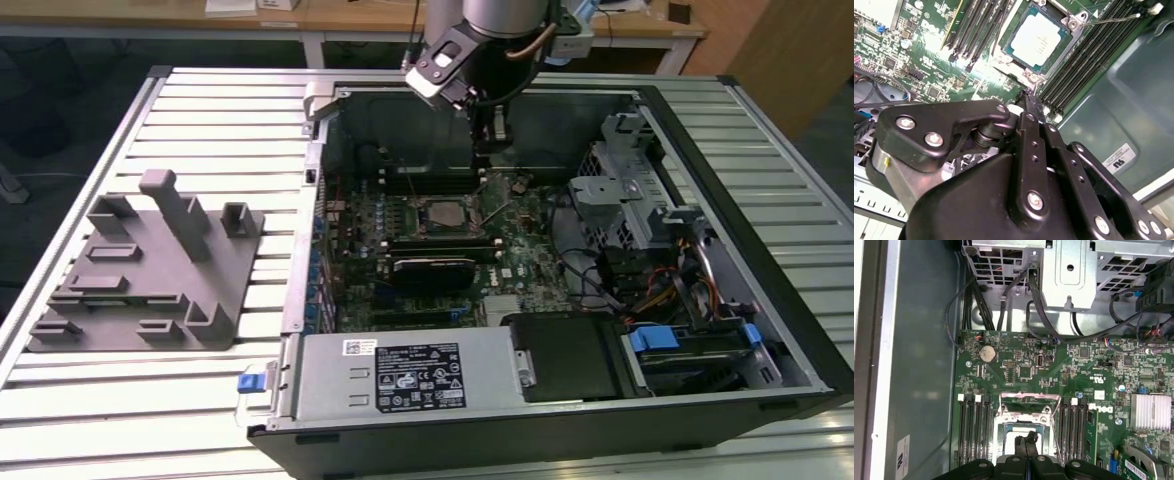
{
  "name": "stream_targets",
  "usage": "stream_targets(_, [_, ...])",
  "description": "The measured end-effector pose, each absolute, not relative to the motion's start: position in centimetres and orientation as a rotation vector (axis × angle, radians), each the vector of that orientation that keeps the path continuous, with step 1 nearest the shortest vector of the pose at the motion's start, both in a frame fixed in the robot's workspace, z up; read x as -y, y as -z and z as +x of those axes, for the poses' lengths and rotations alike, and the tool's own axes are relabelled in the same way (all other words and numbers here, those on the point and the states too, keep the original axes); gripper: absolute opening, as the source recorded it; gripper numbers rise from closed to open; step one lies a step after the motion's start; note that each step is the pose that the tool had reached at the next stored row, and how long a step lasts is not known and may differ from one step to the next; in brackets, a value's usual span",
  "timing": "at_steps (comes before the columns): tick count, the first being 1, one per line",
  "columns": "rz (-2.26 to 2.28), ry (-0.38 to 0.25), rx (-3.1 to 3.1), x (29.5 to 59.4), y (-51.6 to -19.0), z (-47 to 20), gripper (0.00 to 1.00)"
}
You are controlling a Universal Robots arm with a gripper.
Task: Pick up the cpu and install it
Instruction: 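Close the cpu cover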
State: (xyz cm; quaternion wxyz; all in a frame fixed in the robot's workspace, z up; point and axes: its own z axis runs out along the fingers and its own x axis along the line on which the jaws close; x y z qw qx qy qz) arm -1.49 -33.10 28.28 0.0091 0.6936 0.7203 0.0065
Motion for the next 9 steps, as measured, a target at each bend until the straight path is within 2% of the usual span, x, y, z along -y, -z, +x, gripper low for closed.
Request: stream_targets(9, [2.166,-0.020,-2.250,33.09,-27.18,-1.09,0.11])
